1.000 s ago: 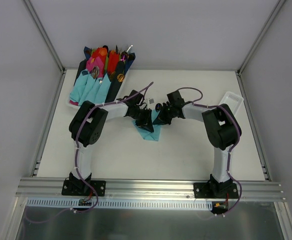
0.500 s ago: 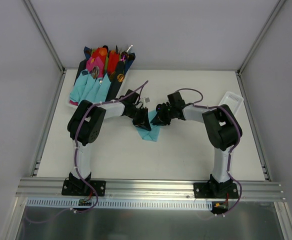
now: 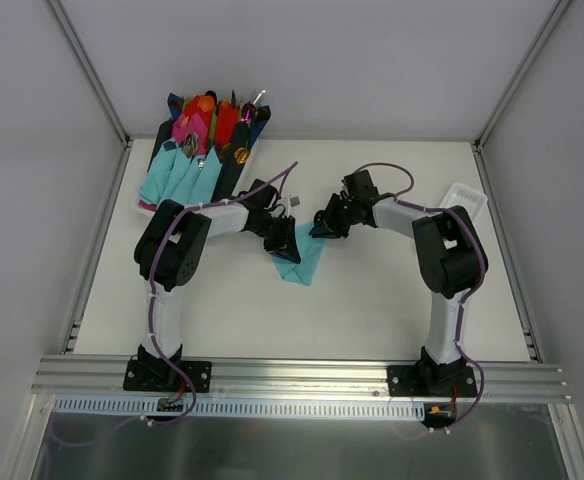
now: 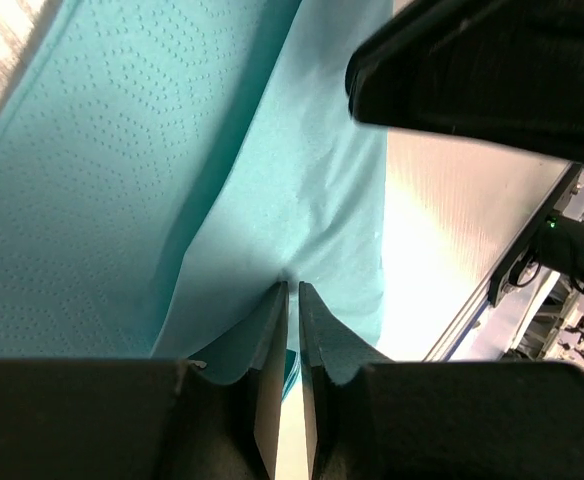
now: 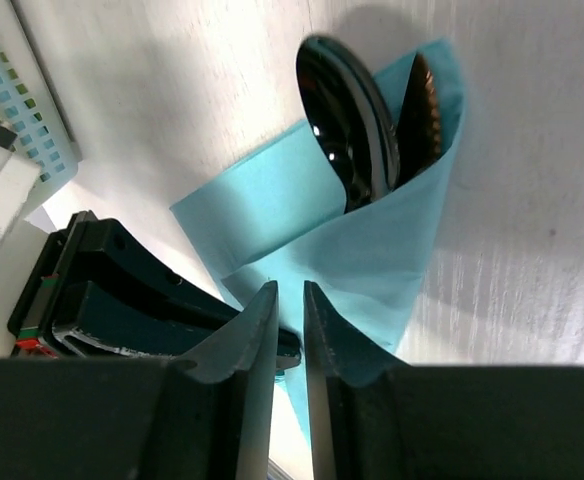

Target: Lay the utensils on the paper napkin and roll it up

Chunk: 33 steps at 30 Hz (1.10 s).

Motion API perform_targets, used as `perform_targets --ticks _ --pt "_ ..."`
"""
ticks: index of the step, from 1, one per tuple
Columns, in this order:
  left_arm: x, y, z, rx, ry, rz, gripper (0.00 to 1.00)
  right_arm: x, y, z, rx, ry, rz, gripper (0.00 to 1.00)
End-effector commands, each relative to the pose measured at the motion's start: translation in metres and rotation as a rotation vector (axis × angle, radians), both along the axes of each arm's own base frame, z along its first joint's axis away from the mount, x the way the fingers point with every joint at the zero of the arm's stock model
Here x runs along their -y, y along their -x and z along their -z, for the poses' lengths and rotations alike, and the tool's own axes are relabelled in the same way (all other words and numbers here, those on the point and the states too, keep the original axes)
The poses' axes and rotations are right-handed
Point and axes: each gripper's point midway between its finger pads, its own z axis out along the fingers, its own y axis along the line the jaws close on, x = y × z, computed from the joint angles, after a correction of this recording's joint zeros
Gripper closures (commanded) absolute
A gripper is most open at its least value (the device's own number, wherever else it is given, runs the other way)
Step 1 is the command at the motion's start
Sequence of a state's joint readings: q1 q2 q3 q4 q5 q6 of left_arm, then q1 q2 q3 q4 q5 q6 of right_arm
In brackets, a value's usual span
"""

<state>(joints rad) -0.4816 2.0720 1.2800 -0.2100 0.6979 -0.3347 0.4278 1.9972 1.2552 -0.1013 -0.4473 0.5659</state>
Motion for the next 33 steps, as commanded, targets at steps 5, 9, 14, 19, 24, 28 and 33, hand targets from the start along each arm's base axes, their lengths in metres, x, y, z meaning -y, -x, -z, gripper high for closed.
perform_targets --ticks 5,9,14,19,24,28,33 --pt "-0.027 0.007 0.016 -0.011 -0.105 0.029 0.88 0.005 0.005 0.010 -0.026 0.038 -0.064 0.83" --pt "-0.028 0.006 0.013 0.008 -0.107 0.046 0.88 0.003 0.004 0.010 -0.017 0.023 -0.080 0.84" --pt "-0.031 0.010 0.017 -0.006 -0.118 0.050 0.88 -0.001 -0.002 -0.002 0.014 0.002 -0.089 0.84" --pt "-0.031 0.010 0.017 -0.007 -0.119 0.050 0.88 -0.012 -0.007 -0.030 0.077 -0.057 -0.100 0.85" --pt "-0.031 0.009 0.016 -0.005 -0.118 0.049 0.88 -0.020 -0.008 -0.042 0.100 -0.071 -0.113 0.86" --pt "-0.030 0.007 0.014 0.004 -0.118 0.051 0.88 -0.020 -0.006 -0.019 0.043 -0.046 -0.115 0.88" --pt "-0.031 0.005 0.012 0.011 -0.117 0.049 0.88 -0.012 0.001 0.013 -0.018 0.016 -0.116 0.92"
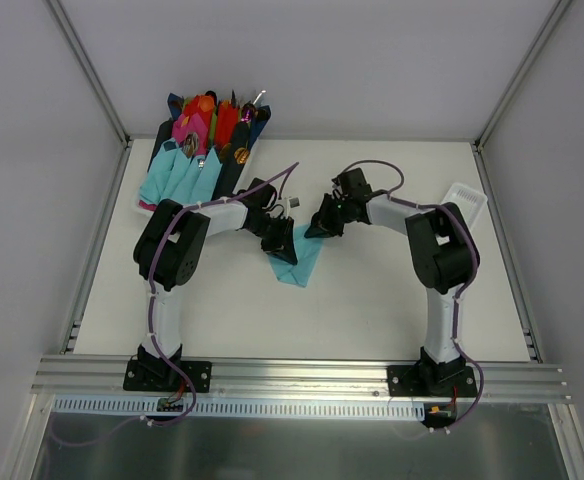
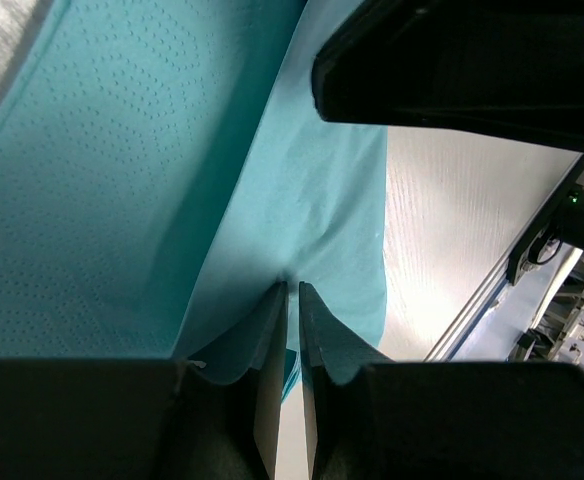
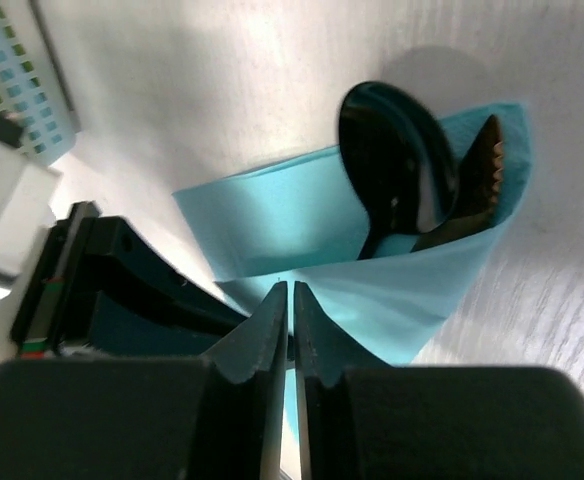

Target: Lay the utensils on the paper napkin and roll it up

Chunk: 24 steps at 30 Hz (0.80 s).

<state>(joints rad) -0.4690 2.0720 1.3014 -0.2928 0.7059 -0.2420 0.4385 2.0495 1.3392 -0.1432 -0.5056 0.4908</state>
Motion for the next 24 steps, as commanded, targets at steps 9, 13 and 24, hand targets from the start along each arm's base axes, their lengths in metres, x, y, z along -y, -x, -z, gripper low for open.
perform_targets --ticks 9,13,24 --pt "-0.026 -0.002 0.006 0.059 -0.105 0.032 0.86 0.023 0.015 0.050 -0.087 0.161 -0.019 0.96" --pt "-0.028 -0.011 -0.015 0.122 -0.083 0.031 0.77 0.029 0.017 0.047 -0.091 0.195 -0.013 0.98" --pt "-0.066 -0.048 -0.063 0.333 -0.218 -0.134 0.51 0.036 0.026 0.046 -0.125 0.214 0.026 1.00"
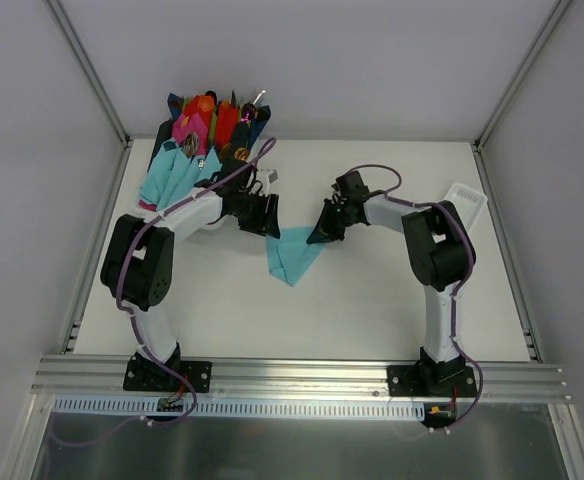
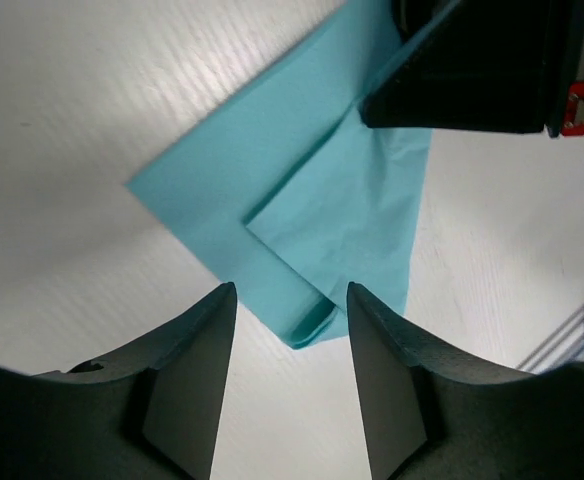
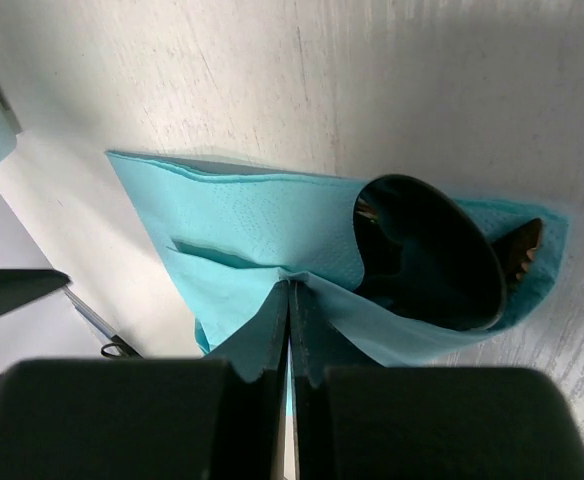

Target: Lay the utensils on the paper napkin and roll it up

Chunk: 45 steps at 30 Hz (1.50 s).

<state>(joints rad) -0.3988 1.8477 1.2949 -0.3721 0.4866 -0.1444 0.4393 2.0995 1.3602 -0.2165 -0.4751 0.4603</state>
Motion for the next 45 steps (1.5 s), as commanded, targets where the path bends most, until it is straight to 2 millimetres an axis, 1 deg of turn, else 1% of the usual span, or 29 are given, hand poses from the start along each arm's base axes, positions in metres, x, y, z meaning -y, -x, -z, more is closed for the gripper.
perform_targets --ticks 1,5,9,12,14,15,20,22,24,25,28,29,31,32,35,36,38,39,42,44,45 --pt "-0.021 -0.014 -0.002 0.073 -0.121 -0.072 0.51 0.026 0.019 0.020 -0.063 0.140 0.036 1.00" --pt "-0.026 -0.029 0.007 0.082 -0.172 -0.108 0.50 0.029 0.022 0.020 -0.076 0.144 0.055 1.00" --pt "-0.022 -0.046 0.020 0.073 -0.195 -0.126 0.50 0.029 0.023 0.019 -0.080 0.144 0.061 1.00" --pt "-0.020 -0.053 0.029 0.062 -0.202 -0.135 0.50 0.028 0.025 0.019 -0.084 0.144 0.062 1.00" --pt "-0.017 -0.054 0.032 0.057 -0.202 -0.124 0.50 0.027 0.026 0.019 -0.083 0.145 0.060 1.00" --pt "-0.017 -0.055 0.037 0.046 -0.205 -0.125 0.50 0.027 0.027 0.021 -0.086 0.150 0.059 1.00" --pt "-0.013 -0.044 0.054 0.020 -0.230 -0.085 0.52 0.028 0.028 0.021 -0.091 0.155 0.063 1.00" --pt "-0.009 -0.035 0.062 0.007 -0.243 -0.058 0.56 0.029 0.028 0.022 -0.092 0.160 0.066 1.00" --pt "-0.008 -0.028 0.068 -0.009 -0.252 -0.042 0.60 0.029 0.028 0.022 -0.094 0.160 0.068 1.00" --pt "-0.006 -0.025 0.070 -0.013 -0.252 -0.033 0.65 0.029 0.028 0.022 -0.093 0.160 0.070 1.00" --pt "-0.005 -0.021 0.071 -0.032 -0.240 -0.027 0.74 0.030 0.028 0.022 -0.094 0.165 0.073 1.00" --pt "-0.005 -0.019 0.070 -0.035 -0.238 -0.025 0.79 0.030 0.028 0.022 -0.093 0.165 0.072 1.00" --pt "-0.001 -0.021 0.064 -0.030 -0.214 -0.021 0.85 0.030 0.028 0.023 -0.093 0.168 0.073 1.00" --pt "-0.001 -0.022 0.061 -0.028 -0.207 -0.025 0.90 0.030 0.029 0.023 -0.093 0.169 0.071 1.00" --pt "0.005 -0.031 0.038 0.014 -0.162 -0.025 0.97 0.032 0.028 0.022 -0.091 0.174 0.072 1.00" --pt "0.009 -0.035 0.021 0.046 -0.137 -0.025 1.00 0.032 0.029 0.022 -0.093 0.177 0.070 1.00" --pt "0.018 -0.033 0.003 0.058 -0.078 -0.008 1.00 0.033 0.029 0.023 -0.092 0.179 0.069 1.00" --pt "0.022 -0.035 -0.014 0.082 -0.043 -0.002 1.00 0.033 0.029 0.022 -0.091 0.181 0.070 1.00" --pt "0.038 -0.027 -0.040 0.087 0.053 0.048 1.00 0.033 0.029 0.021 -0.087 0.183 0.071 1.00" --pt "0.047 -0.016 -0.047 0.067 0.100 0.089 1.00 0.033 0.029 0.022 -0.087 0.183 0.071 1.00" --pt "0.050 -0.012 -0.047 0.056 0.110 0.101 1.00 0.033 0.029 0.022 -0.089 0.182 0.071 1.00"
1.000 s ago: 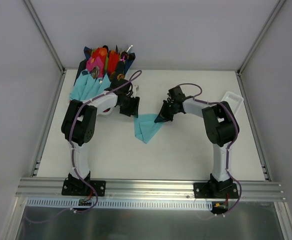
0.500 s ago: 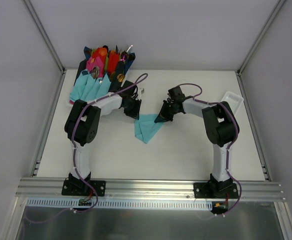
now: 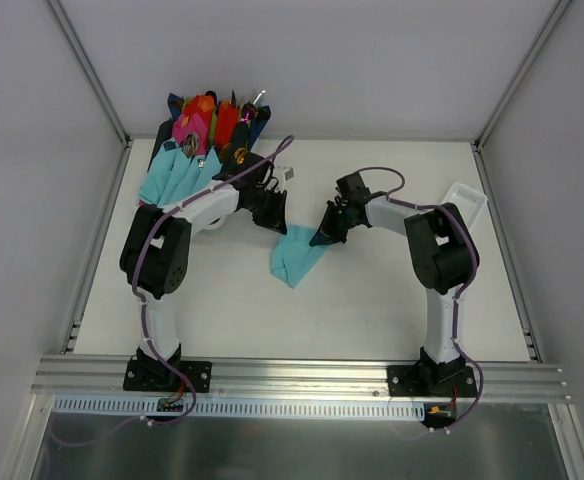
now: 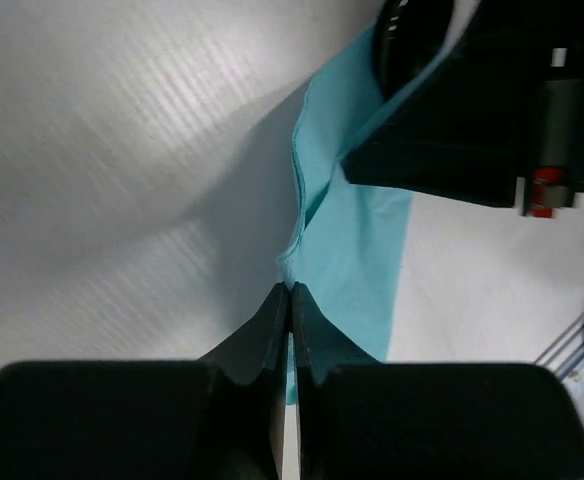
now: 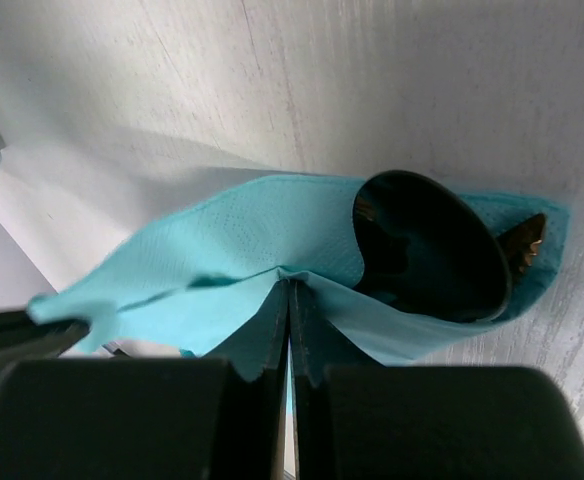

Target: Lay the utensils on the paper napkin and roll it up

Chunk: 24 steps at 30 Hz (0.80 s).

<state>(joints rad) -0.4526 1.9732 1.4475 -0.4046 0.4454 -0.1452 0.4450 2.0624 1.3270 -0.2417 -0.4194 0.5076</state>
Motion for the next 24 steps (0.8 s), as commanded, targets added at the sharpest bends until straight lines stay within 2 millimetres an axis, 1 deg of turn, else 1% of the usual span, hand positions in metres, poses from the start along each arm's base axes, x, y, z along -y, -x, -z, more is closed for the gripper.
perform_targets --ticks 1,2,3,5,6,8,9,11,12,16,21,23,24 --pt "0.028 0.015 -0.053 0.028 0.154 0.085 1.00 0.026 0.023 0.023 -0.070 0.138 0.014 1.00" --pt "0.032 0.022 -0.052 0.005 0.173 0.106 1.00 0.026 0.022 0.022 -0.069 0.137 0.014 1.00" --pt "0.034 0.028 -0.044 -0.027 0.172 0.113 1.00 0.026 0.022 0.023 -0.070 0.138 0.014 1.00" --pt "0.041 0.041 -0.035 -0.071 0.175 0.133 1.00 0.025 0.022 0.022 -0.067 0.138 0.013 1.00" --pt "0.042 0.047 -0.025 -0.101 0.166 0.139 1.00 0.026 0.022 0.022 -0.066 0.139 0.014 1.00" --pt "0.047 0.057 -0.014 -0.137 0.154 0.151 1.00 0.027 0.022 0.021 -0.065 0.141 0.018 1.00" --pt "0.048 0.060 -0.002 -0.162 0.139 0.149 1.00 0.027 0.022 0.021 -0.065 0.141 0.018 1.00" --pt "0.049 0.065 0.007 -0.187 0.125 0.150 1.00 0.027 0.023 0.022 -0.065 0.143 0.019 1.00" --pt "0.051 0.068 0.015 -0.202 0.114 0.153 1.00 0.027 0.023 0.022 -0.067 0.143 0.019 1.00" --pt "0.051 0.072 0.031 -0.243 0.096 0.144 1.00 0.028 0.023 0.023 -0.067 0.146 0.020 1.00" --pt "0.038 0.071 0.056 -0.261 0.018 0.100 1.00 0.028 0.023 0.021 -0.069 0.137 0.022 1.00" --pt "0.034 0.069 0.063 -0.268 0.001 0.082 1.00 0.027 0.022 0.016 -0.059 0.128 0.019 1.00" --pt "0.030 0.068 0.070 -0.273 -0.020 0.069 1.00 0.026 0.022 0.013 -0.058 0.119 0.016 1.00"
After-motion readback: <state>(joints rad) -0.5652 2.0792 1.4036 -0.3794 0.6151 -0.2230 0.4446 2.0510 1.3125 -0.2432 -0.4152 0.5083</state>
